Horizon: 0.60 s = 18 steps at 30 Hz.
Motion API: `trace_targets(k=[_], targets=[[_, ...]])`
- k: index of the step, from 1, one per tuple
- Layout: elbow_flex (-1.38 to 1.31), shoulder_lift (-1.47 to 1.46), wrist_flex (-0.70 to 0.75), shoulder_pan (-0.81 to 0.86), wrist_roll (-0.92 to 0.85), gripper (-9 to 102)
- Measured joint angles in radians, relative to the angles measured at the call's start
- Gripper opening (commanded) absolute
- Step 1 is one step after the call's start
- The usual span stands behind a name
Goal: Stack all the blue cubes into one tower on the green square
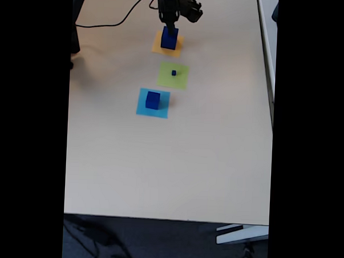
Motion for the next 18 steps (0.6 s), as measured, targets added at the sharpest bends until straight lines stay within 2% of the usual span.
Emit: trace_targets(k=[7, 18], targets=[[0.002, 0.0, -0.009, 0.005, -0.015, 0], [0.002, 0.055, -0.009, 0.032, -0.072, 0]])
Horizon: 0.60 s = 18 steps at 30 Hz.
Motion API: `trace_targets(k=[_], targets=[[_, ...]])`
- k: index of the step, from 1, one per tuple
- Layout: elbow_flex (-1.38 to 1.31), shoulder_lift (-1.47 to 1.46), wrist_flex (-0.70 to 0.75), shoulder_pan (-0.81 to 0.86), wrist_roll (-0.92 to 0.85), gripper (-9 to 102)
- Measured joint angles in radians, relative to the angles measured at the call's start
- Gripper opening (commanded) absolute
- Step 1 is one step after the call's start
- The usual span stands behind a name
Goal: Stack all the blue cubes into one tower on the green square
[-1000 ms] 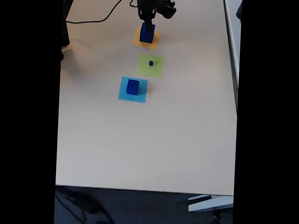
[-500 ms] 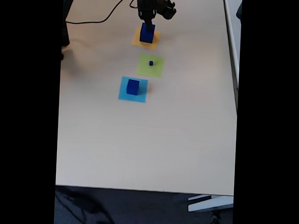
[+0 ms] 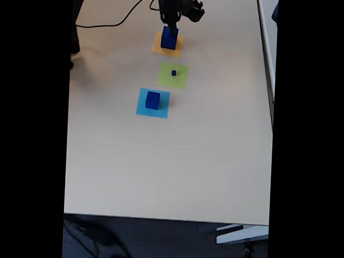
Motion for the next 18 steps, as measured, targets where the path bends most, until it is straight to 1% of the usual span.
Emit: trace_targets(k=[9, 18], targets=[[0.012, 0.146, 0.021, 0.127, -0.097, 0], [0.209, 0.27, 0.009, 0.305, -0.232, 0]])
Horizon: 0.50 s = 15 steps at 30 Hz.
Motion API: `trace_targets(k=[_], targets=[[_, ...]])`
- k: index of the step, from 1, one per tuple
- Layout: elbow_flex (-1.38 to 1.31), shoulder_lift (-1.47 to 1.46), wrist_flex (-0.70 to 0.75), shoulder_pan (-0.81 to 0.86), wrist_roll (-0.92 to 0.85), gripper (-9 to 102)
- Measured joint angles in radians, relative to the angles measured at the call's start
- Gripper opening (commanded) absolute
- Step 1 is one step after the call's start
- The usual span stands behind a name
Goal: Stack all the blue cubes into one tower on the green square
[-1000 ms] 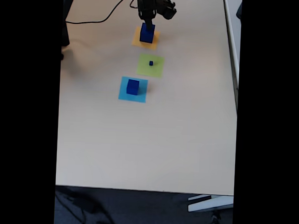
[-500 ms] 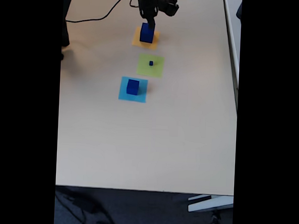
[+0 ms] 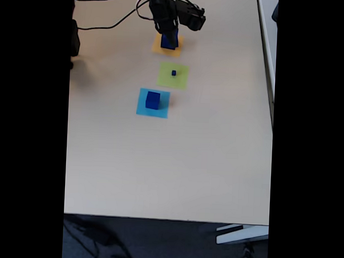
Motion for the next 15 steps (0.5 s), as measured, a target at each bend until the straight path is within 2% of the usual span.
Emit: trace_targets(k=[9, 15], targets=[[0.026, 0.003, -0.044, 0.176, -0.196, 0], [0.049, -0.035, -0.078, 0.249, -0.242, 0]])
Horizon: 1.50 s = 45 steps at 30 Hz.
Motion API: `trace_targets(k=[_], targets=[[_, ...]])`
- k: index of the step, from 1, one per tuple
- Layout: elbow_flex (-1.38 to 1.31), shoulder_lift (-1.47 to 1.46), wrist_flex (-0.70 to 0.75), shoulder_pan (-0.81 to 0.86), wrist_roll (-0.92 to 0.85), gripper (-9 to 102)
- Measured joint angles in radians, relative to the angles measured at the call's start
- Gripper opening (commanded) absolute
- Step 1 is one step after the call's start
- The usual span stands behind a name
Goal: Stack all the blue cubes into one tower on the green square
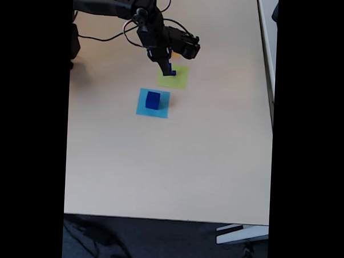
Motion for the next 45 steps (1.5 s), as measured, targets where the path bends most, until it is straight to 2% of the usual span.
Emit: trace_targets(k=[13, 45], targets=[[0.104, -0.044, -0.112, 0.086, -0.002, 0], [0.152, -0.043, -0.12, 0.133, 0.0, 1]])
